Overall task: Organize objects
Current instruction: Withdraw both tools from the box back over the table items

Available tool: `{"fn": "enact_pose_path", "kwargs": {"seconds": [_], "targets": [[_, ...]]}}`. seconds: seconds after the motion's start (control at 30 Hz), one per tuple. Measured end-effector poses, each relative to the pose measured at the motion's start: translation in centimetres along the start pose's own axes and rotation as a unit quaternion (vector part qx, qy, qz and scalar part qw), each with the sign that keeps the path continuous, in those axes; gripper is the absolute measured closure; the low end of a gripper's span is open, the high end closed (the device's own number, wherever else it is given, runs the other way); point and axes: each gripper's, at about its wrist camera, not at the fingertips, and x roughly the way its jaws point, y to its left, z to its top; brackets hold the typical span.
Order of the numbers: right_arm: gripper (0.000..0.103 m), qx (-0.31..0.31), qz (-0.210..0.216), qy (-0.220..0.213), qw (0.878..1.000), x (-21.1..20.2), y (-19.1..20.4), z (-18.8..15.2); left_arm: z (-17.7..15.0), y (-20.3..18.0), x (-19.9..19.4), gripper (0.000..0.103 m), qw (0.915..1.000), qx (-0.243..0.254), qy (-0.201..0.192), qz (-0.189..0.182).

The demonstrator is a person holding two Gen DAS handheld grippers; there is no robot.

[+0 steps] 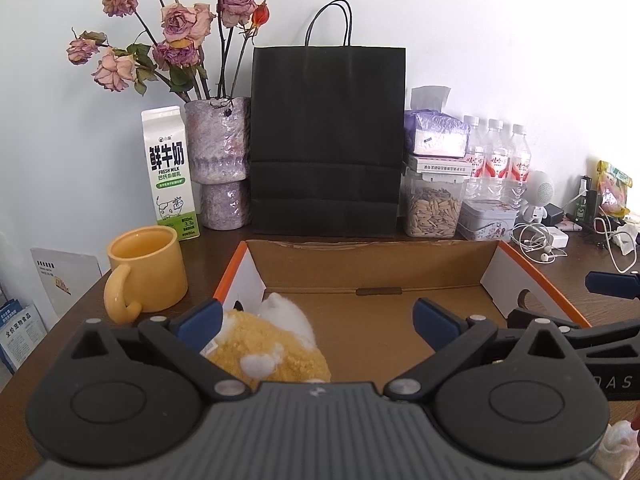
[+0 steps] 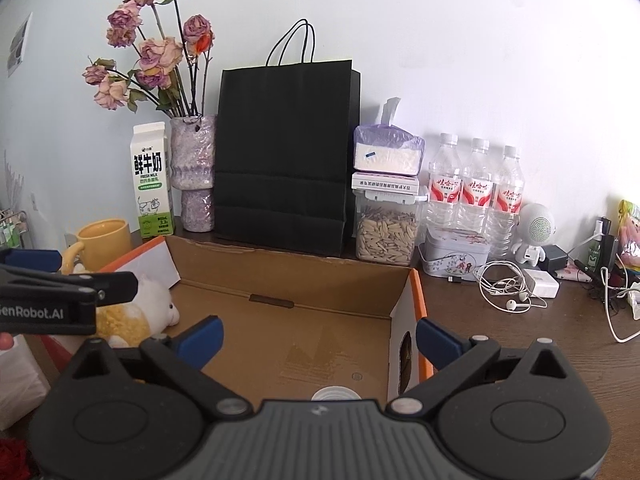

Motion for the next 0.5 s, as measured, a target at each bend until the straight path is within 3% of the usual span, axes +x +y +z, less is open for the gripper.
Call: {"fn": "enact_pose_path", "kwargs": {"seconds": [0.5], "targets": [[0.0,-0.005,0.01,-0.006,1.0,-5.9,1.5,-1.2,-1.1,1.2,-6.0,0.0,1.0,-0.002,0.002,-0.003]]}}
